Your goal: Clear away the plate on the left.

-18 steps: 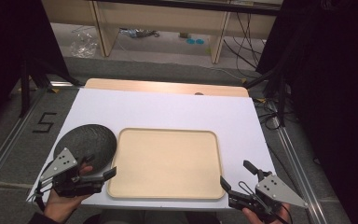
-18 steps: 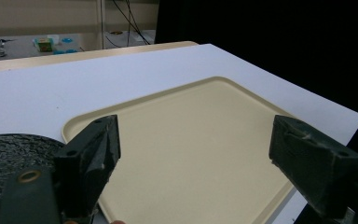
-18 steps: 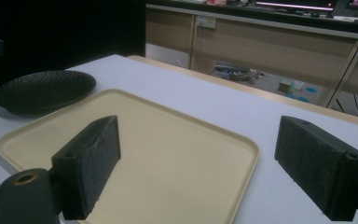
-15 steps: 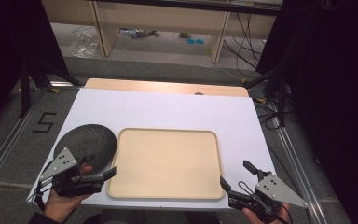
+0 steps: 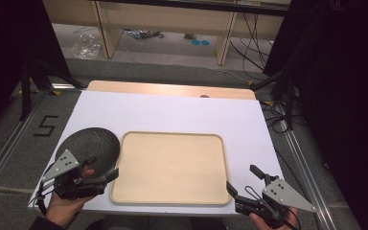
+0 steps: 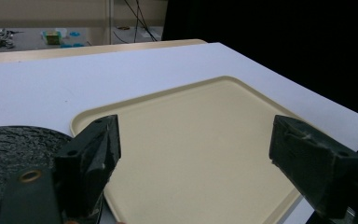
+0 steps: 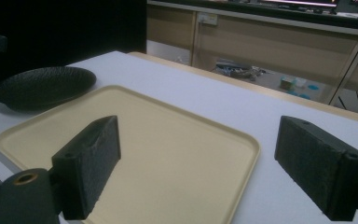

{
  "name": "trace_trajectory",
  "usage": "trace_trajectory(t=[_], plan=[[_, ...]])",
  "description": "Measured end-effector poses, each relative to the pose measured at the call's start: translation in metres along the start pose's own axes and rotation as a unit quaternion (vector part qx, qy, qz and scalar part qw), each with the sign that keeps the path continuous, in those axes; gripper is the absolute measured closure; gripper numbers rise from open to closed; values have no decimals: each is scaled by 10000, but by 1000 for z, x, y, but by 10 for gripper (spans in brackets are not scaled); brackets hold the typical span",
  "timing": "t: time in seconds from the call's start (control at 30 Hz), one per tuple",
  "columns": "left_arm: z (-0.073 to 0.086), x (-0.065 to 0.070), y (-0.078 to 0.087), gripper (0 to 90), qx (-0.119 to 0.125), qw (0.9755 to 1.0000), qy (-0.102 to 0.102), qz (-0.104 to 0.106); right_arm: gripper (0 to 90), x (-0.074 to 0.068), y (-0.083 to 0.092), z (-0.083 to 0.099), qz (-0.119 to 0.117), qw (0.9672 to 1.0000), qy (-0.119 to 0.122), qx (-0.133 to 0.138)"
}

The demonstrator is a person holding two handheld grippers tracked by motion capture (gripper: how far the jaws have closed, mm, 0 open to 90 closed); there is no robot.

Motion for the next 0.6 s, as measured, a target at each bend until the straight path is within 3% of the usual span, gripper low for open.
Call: trace_trajectory(t=[0.07, 0.2, 0.4, 0.43, 0.57, 0.6], plan=[[0, -2, 0, 172, 2, 10000, 9, -69, 154, 0, 0, 0, 9, 10000, -4, 12], [-2, -12, 1, 174, 75, 9993, 254, -275, 154, 2, 0, 2, 59, 10000, 14, -69], [0, -27, 1, 177, -30, 9973, 433, -589, 154, 4, 1, 3, 89, 9999, -2, -57], [1, -34, 1, 177, -35, 9959, 567, -697, 154, 4, 1, 3, 93, 9999, 2, -65], [4, -48, 5, 178, -105, 9931, 663, -965, 154, 2, 3, 0, 91, 10000, 23, -19], [4, -57, 10, 179, -65, 9897, 882, -1122, 154, 1, 3, -1, 81, 10000, 27, -29]])
Point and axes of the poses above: each handheld gripper's, and its own axes: y roughly backward along the jaws, z roughly out of its underside, x roughly to its right, the point moved 6 cm from there along -y, roughly forward along the jaws, and after that the axes turned 12 degrees about x, right-handed, at the moved point
